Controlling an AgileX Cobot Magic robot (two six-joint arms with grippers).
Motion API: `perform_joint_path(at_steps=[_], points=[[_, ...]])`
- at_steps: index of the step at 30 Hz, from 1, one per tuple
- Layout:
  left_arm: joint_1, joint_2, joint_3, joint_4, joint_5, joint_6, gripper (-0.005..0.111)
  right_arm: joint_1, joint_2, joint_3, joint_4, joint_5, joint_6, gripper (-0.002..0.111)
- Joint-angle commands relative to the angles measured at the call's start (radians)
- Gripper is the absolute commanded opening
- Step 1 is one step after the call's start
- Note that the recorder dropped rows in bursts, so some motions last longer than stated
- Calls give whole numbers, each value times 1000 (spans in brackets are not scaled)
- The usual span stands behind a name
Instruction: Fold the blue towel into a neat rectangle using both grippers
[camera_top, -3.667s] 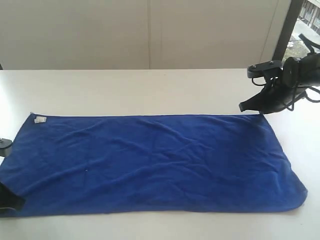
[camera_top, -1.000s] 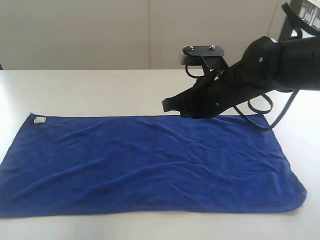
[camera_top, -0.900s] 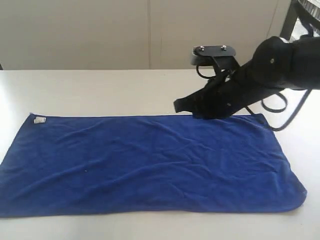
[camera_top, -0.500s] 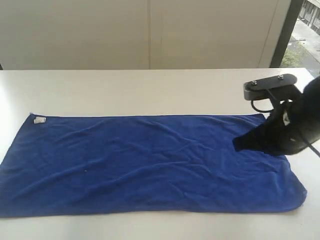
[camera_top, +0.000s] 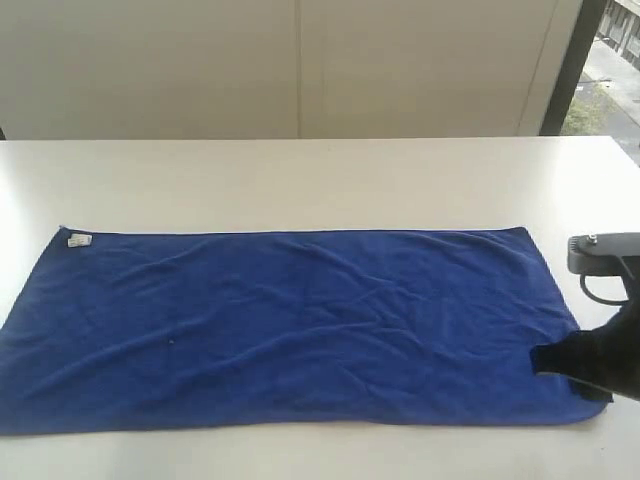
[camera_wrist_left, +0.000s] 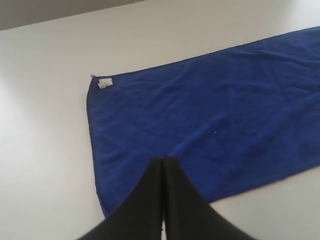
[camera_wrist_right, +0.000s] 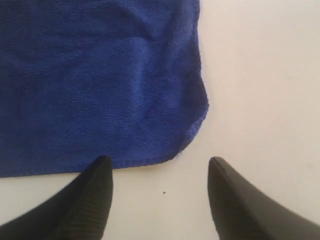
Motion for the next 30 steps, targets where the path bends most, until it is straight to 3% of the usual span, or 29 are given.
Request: perform_joint_path(at_steps=[1, 6, 10, 18, 24, 30], points=[[-3, -7, 6, -22, -7, 9, 0, -28, -8, 67, 8, -109, 71, 54], [-3, -62, 6, -33, -33, 2, 0, -66, -8, 111, 1, -180, 111, 50], [-3, -188, 10, 62, -59, -78, 0, -96, -4, 124, 2, -231, 136, 48], [-3, -370, 9, 389, 108, -357, 0, -143, 80, 122, 2, -300, 136, 48], [-3, -370, 22, 416, 143, -376, 0, -146, 144, 82, -11, -356, 136, 48], [-3, -370, 39, 417, 275, -376, 0, -209, 197, -35, -36, -327, 67, 48]])
